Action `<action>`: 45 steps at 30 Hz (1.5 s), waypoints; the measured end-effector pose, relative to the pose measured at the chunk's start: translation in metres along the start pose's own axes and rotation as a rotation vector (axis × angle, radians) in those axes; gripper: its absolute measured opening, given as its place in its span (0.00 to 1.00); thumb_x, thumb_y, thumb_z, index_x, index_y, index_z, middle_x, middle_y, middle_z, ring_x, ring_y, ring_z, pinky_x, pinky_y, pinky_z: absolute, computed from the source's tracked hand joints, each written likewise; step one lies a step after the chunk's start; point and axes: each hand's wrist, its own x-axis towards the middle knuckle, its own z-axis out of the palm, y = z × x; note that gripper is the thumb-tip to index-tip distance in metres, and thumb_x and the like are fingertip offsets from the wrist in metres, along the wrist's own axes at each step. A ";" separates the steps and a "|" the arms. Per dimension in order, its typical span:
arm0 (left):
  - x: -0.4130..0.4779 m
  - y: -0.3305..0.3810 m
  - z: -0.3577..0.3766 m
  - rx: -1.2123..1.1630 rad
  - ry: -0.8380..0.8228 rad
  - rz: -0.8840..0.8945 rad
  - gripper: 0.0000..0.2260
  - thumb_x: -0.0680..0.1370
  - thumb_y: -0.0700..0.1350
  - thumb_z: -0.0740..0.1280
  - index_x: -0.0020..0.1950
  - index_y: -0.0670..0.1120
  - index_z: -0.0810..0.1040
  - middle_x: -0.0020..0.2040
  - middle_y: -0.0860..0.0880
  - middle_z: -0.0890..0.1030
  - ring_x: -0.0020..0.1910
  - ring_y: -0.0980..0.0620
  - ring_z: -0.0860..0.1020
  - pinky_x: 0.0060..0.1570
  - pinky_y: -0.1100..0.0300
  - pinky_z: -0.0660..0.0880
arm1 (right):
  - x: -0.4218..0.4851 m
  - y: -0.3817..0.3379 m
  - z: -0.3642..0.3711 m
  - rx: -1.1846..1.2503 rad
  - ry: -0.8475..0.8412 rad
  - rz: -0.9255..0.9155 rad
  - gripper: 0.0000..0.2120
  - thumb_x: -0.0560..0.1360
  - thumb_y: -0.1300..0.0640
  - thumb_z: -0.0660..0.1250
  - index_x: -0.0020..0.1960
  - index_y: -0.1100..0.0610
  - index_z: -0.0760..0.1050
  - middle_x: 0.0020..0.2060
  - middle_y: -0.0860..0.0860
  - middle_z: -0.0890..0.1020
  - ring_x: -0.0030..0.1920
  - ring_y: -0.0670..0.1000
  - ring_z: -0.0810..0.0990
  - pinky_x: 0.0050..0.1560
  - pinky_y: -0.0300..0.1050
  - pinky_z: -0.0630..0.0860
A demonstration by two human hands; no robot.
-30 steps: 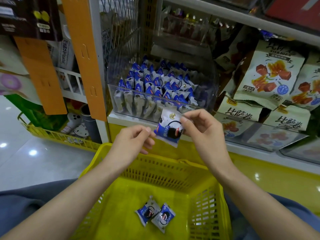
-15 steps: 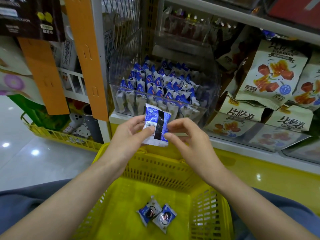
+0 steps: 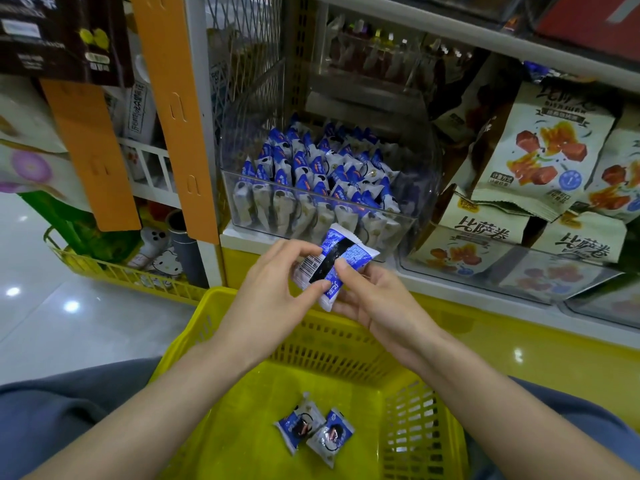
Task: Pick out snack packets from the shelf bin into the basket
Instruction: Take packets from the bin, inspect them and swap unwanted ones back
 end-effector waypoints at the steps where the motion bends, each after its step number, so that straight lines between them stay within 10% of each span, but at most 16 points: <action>1: 0.001 -0.002 0.000 -0.002 -0.011 0.009 0.15 0.72 0.44 0.71 0.56 0.52 0.75 0.50 0.63 0.73 0.51 0.70 0.71 0.46 0.79 0.65 | 0.000 0.001 0.000 -0.012 0.003 -0.002 0.15 0.78 0.57 0.61 0.63 0.60 0.71 0.54 0.55 0.82 0.53 0.52 0.82 0.50 0.44 0.80; 8: 0.000 -0.006 -0.005 0.122 -0.108 0.065 0.13 0.78 0.45 0.61 0.63 0.52 0.71 0.57 0.55 0.77 0.53 0.59 0.74 0.52 0.59 0.75 | 0.002 0.007 -0.002 -0.087 0.044 -0.030 0.15 0.77 0.55 0.63 0.62 0.59 0.71 0.52 0.55 0.83 0.51 0.52 0.83 0.51 0.45 0.80; 11: -0.002 -0.003 -0.004 0.070 -0.111 0.042 0.16 0.75 0.55 0.62 0.62 0.54 0.70 0.56 0.59 0.74 0.53 0.65 0.71 0.50 0.68 0.72 | 0.002 0.007 -0.001 -0.084 0.018 -0.045 0.16 0.76 0.55 0.63 0.62 0.59 0.72 0.53 0.54 0.83 0.52 0.52 0.82 0.49 0.43 0.80; 18: 0.007 -0.005 -0.009 -0.019 -0.181 0.042 0.17 0.69 0.45 0.74 0.55 0.51 0.74 0.50 0.59 0.76 0.49 0.72 0.70 0.42 0.76 0.67 | 0.000 0.005 -0.003 -0.152 0.011 -0.046 0.12 0.79 0.50 0.58 0.56 0.54 0.76 0.46 0.53 0.85 0.47 0.53 0.84 0.45 0.43 0.81; 27: 0.001 0.002 -0.019 0.368 -0.250 0.139 0.15 0.79 0.46 0.59 0.66 0.53 0.66 0.57 0.53 0.76 0.51 0.51 0.77 0.45 0.54 0.74 | -0.004 0.006 -0.001 -0.180 -0.035 -0.052 0.09 0.78 0.57 0.61 0.55 0.57 0.76 0.48 0.56 0.84 0.47 0.53 0.84 0.44 0.38 0.80; 35: 0.001 0.011 -0.016 0.624 -0.125 0.346 0.08 0.78 0.41 0.60 0.49 0.39 0.77 0.34 0.44 0.79 0.29 0.44 0.78 0.24 0.57 0.71 | -0.003 0.004 0.003 -0.225 -0.016 -0.108 0.04 0.78 0.57 0.61 0.52 0.53 0.73 0.42 0.51 0.85 0.41 0.49 0.84 0.42 0.41 0.81; 45: 0.007 -0.001 -0.006 0.691 -0.157 0.237 0.14 0.81 0.51 0.48 0.59 0.47 0.66 0.46 0.50 0.79 0.43 0.46 0.80 0.33 0.58 0.65 | 0.005 0.014 0.000 -0.455 0.070 -0.121 0.07 0.77 0.56 0.64 0.54 0.53 0.70 0.42 0.51 0.83 0.39 0.48 0.84 0.40 0.44 0.81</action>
